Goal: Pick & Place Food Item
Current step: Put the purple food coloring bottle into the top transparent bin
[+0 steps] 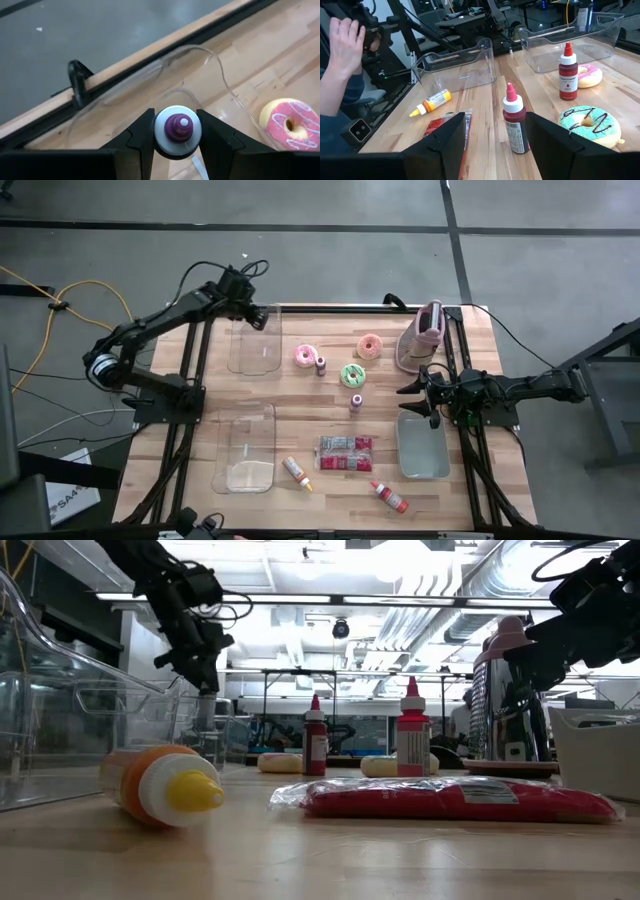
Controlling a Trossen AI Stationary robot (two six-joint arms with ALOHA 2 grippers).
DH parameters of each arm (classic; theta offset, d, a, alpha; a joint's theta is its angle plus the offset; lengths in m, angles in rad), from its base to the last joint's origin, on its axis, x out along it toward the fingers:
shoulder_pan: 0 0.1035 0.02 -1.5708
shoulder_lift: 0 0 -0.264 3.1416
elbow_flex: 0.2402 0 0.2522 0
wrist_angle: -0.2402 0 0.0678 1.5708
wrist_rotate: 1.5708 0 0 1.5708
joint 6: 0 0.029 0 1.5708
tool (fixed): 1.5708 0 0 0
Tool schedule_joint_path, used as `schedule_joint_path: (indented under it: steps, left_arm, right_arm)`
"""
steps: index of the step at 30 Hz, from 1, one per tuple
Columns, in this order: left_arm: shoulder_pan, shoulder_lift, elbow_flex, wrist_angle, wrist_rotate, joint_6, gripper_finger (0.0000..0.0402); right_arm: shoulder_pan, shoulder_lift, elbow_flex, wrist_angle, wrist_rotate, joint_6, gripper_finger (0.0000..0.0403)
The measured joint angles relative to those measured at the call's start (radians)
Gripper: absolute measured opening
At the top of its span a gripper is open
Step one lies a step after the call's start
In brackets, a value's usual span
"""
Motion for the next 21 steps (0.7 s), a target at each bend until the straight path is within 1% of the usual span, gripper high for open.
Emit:
schedule_joint_path:
  steps: [12,17,21]
  left_arm:
    - [-0.073,0.117,0.0,0.097,0.0,0.031,0.0117]
    - [-0.094,0.138,-0.006,0.122,-0.038,0.031,0.0117]
    - [-0.102,0.138,-0.044,0.174,-0.05,0.031,0.0117]
  right_arm:
    - [0.0,0.0,0.0,0.0,0.0,0.0,0.0193]
    - [0.0,0.0,0.0,0.0,0.0,0.0,0.0193]
    - [0.0,0.0,0.0,0.0,0.0,0.0,0.0193]
